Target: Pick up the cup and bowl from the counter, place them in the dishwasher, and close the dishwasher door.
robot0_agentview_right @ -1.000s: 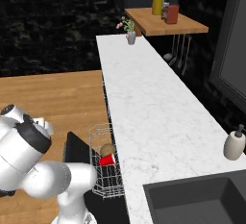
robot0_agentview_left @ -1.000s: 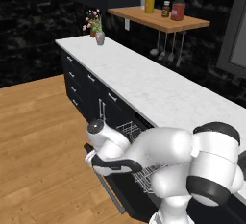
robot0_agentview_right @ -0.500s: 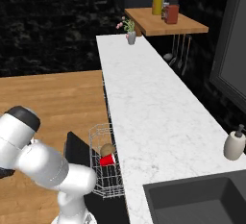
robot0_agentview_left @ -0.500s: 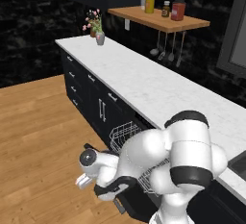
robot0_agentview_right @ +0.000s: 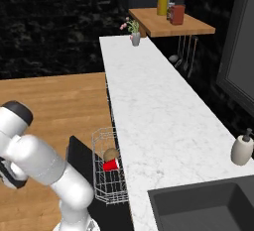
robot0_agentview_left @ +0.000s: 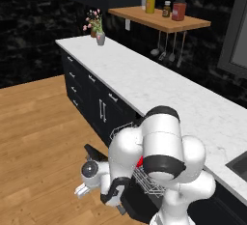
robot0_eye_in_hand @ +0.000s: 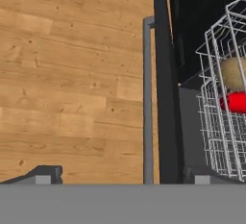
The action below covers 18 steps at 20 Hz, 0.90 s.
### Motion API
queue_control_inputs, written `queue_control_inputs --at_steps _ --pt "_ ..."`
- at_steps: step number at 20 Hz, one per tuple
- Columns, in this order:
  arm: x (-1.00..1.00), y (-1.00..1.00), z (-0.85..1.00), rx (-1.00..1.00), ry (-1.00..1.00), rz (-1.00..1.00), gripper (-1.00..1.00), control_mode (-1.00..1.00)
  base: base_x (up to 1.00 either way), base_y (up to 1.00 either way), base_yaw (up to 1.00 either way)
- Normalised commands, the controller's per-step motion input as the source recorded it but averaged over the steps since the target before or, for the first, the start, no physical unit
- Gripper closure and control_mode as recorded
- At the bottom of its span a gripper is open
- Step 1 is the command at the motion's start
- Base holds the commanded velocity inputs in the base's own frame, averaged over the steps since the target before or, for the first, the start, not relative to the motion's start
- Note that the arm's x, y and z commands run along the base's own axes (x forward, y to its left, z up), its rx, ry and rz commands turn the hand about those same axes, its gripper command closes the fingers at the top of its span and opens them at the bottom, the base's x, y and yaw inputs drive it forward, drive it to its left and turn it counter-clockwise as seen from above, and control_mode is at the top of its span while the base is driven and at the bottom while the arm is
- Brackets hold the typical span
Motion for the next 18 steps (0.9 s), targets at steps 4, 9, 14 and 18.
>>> queue_control_inputs --at_steps 4,9,14,18 --pt "0.00 0.39 -0.07 -0.11 0.01 -0.17 -1.00 -1.00 0.00 0.00 0.00" --pt "0.08 0.13 -0.33 -0.21 0.04 -0.27 -1.00 -1.00 0.00 0.00 0.00" --pt "0.07 -0.25 -0.43 -0.10 0.00 -0.11 -1.00 -1.00 0.00 0.00 0.00" --pt "0.00 0.00 -0.53 -0.13 -0.02 -0.10 -1.00 -1.00 0.00 0.00 0.00"
